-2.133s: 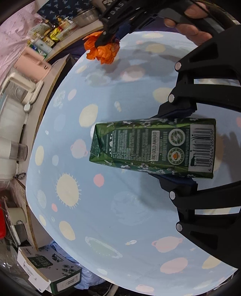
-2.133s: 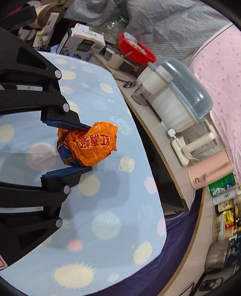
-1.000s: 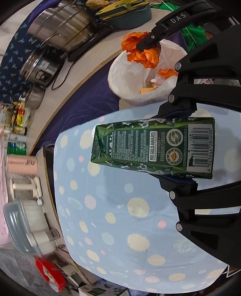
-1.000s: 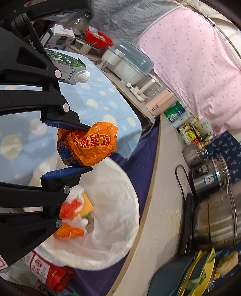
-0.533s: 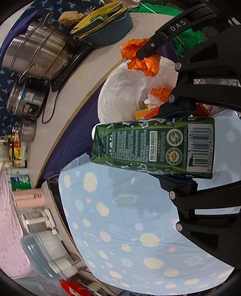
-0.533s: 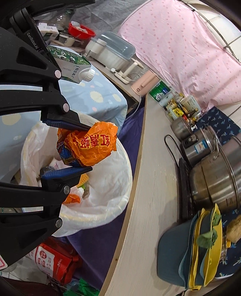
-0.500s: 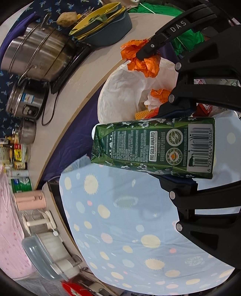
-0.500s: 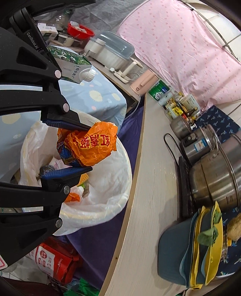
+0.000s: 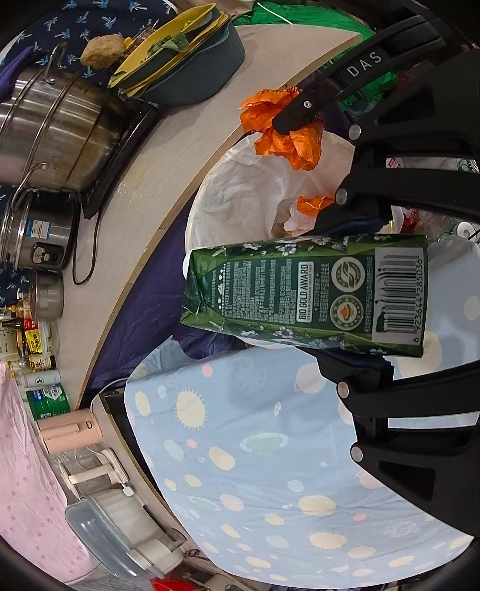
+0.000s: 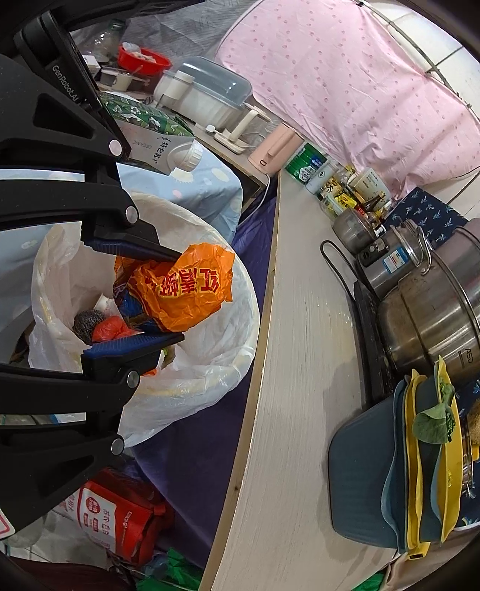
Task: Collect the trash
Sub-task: 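Carry the green carton and orange wrapper over the bin, then open both tools to drop the carton and wrapper into the bin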
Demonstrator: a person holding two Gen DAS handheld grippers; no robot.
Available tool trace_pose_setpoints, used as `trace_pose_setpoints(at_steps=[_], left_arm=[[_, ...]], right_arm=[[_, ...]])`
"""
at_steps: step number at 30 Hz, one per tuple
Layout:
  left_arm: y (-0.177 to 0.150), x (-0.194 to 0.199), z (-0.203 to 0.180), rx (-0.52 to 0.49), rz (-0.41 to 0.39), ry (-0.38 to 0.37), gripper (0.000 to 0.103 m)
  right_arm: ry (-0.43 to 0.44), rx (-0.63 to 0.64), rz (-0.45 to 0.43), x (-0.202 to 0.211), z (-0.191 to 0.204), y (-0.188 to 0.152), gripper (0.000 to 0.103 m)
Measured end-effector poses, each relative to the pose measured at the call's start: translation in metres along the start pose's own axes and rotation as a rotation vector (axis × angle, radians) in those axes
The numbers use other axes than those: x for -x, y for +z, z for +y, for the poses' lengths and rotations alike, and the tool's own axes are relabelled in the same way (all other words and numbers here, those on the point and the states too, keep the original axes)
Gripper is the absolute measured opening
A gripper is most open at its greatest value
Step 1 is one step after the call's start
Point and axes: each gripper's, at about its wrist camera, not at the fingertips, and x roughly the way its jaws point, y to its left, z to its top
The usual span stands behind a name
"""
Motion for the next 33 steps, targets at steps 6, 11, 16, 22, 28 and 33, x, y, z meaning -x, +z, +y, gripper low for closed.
trace_pose_setpoints(at_steps=[6,11,16,22,28,33], left_arm=[[0.001,-0.008,-0.007,-0.012,0.012,0.005,0.046],[0.002,-0.014,-0.011,-0.015,0.021,0.011,0.046],[0.004,-0.020,-0.014,-0.012,0.028,0.017,0.046],[0.005,-0.025,-0.014,-0.009,0.034,0.019,0.046],[0.005,-0.026,-0.015,-0.013,0.032,0.019,0.046],[0.006,-0.028,-0.017,-0.013,0.026,0.022,0.047]], right_arm=[[-0.003,-0.013,0.005,-0.005,-0.007,0.002,0.036],[-0.005,-0.025,0.010,-0.009,-0.011,0.003,0.036],[-0.006,-0.022,0.016,-0.012,-0.012,0.004,0.036],[-0.008,-0.023,0.021,-0.015,-0.013,0.005,0.036],[-0.010,-0.024,0.025,-0.017,-0.014,0.005,0.038],[-0.016,-0.029,0.028,-0.019,-0.014,0.005,0.042]])
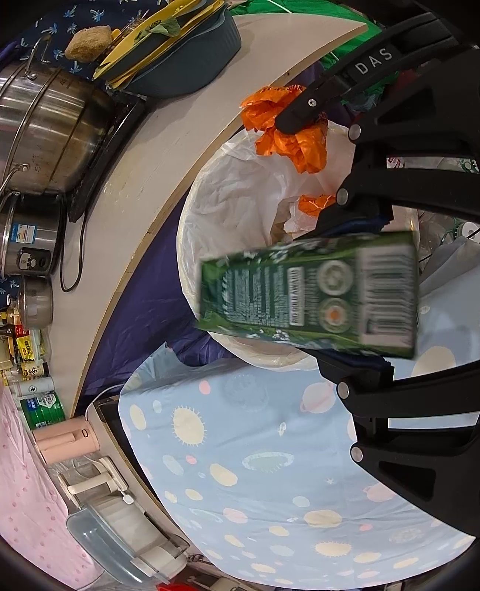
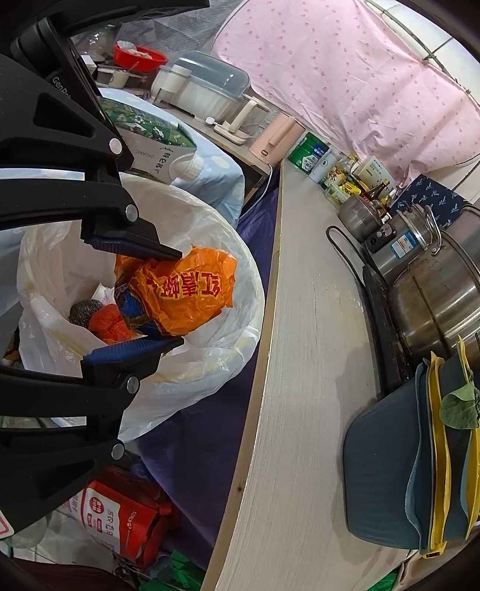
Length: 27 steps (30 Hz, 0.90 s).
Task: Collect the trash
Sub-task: 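Open both tools to drop the carton and wrapper into the bin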
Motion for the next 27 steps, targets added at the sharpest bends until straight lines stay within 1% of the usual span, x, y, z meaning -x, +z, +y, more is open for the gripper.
trace_pose_setpoints(at_steps=[3,13,16,27], left_arm=[[0.002,0.001,0.000,0.004,-0.017,0.004,0.047],[0.002,0.001,0.007,0.025,-0.014,0.004,0.049],[0.002,0.002,0.011,0.031,-0.015,0.005,0.049],[-0.001,0.006,0.020,0.047,-0.019,0.010,0.049]], right_arm=[[0.000,-0.005,-0.003,0.000,0.000,0.000,0.046],[0.000,-0.004,-0.009,0.003,0.001,0.000,0.047],[0.001,0.000,-0.011,0.004,0.004,0.001,0.050],[0.002,0.021,-0.015,0.008,0.014,0.000,0.050]])
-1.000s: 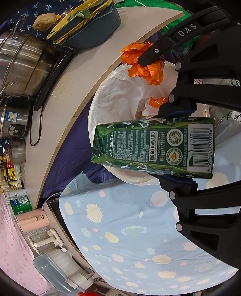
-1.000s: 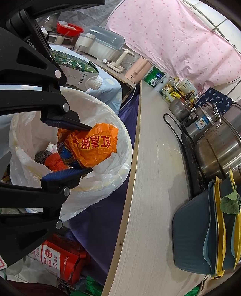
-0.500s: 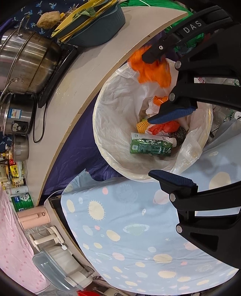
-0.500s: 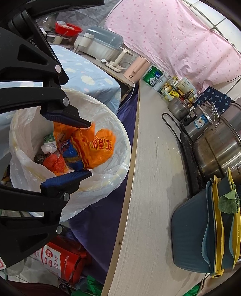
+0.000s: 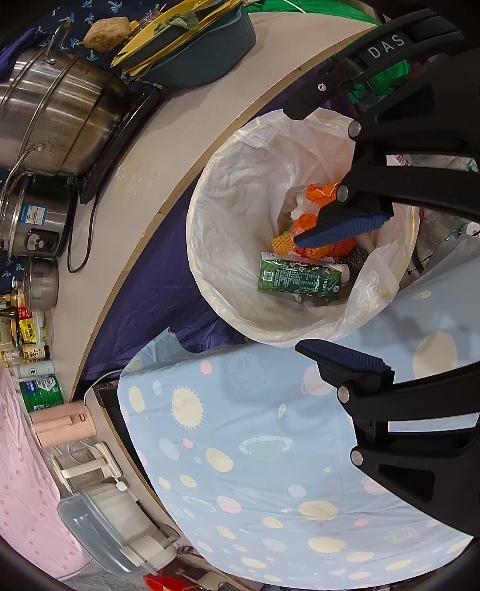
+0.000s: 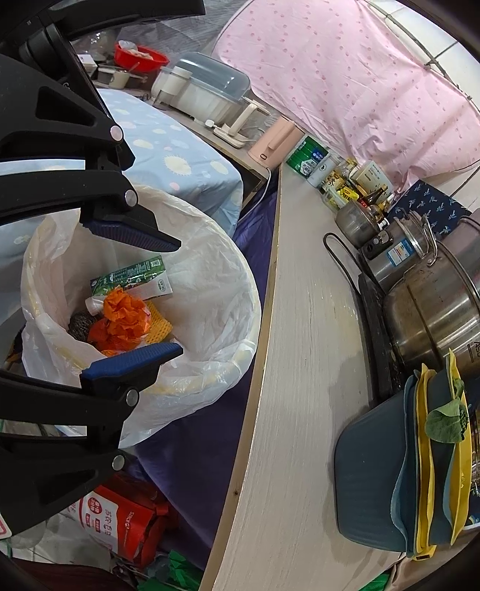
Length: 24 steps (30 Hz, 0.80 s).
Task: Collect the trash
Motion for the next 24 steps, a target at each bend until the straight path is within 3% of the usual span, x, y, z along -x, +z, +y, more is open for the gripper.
trace_pose_setpoints(at_steps=[8,11,16,22,24], left_arm=[[-0.005,0.008,0.005,0.001,-0.010,0.003,0.050],[-0.009,0.013,0.008,0.001,-0.023,0.013,0.062],[-0.017,0.021,0.015,0.000,-0.033,0.022,0.063],[-0.031,0.033,0.030,0.009,-0.048,0.037,0.079],[-0.036,0.037,0.034,0.006,-0.052,0.040,0.079]], right_arm=[[-0.009,0.039,-0.017,0.011,0.010,-0.004,0.055],[-0.015,0.060,-0.026,0.017,0.014,-0.007,0.060],[-0.028,0.089,-0.040,0.030,0.021,-0.014,0.067],[-0.049,0.114,-0.053,0.047,0.024,-0.026,0.076],[-0.066,0.136,-0.056,0.051,0.027,-0.031,0.076]])
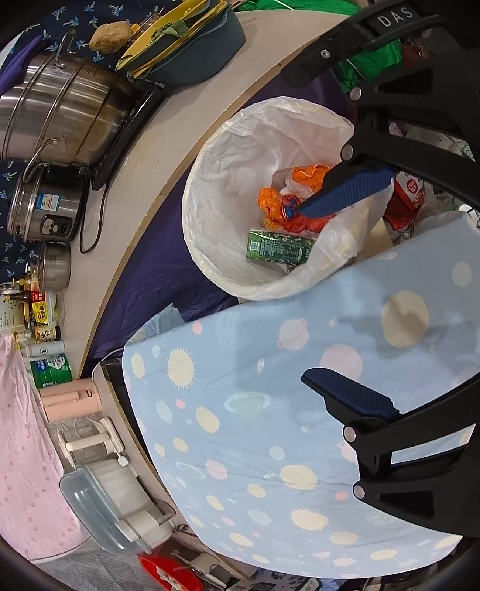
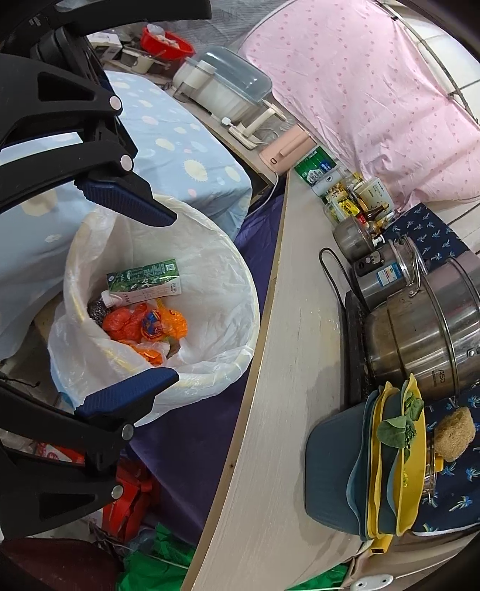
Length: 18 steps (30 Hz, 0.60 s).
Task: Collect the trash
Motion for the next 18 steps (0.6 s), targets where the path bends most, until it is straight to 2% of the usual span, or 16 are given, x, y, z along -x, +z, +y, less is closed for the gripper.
trace_pose_setpoints(at_steps=[4,5,10,18], left_arm=[[-0.011,0.007,0.010,-0.007,-0.004,0.013,0.088],[-0.014,0.009,0.011,-0.007,-0.008,0.018,0.088],[-0.026,0.017,0.019,-0.024,-0.012,0.021,0.089],[-0.044,0.026,0.028,-0.041,-0.003,0.010,0.090]], right_arm=[[-0.041,0.067,-0.008,0.010,0.007,-0.010,0.080],[-0.052,0.083,-0.010,0.012,0.009,-0.013,0.083],[-0.110,0.169,-0.017,0.025,0.018,-0.024,0.084],[-0.144,0.217,0.005,0.035,0.024,-0.042,0.086]])
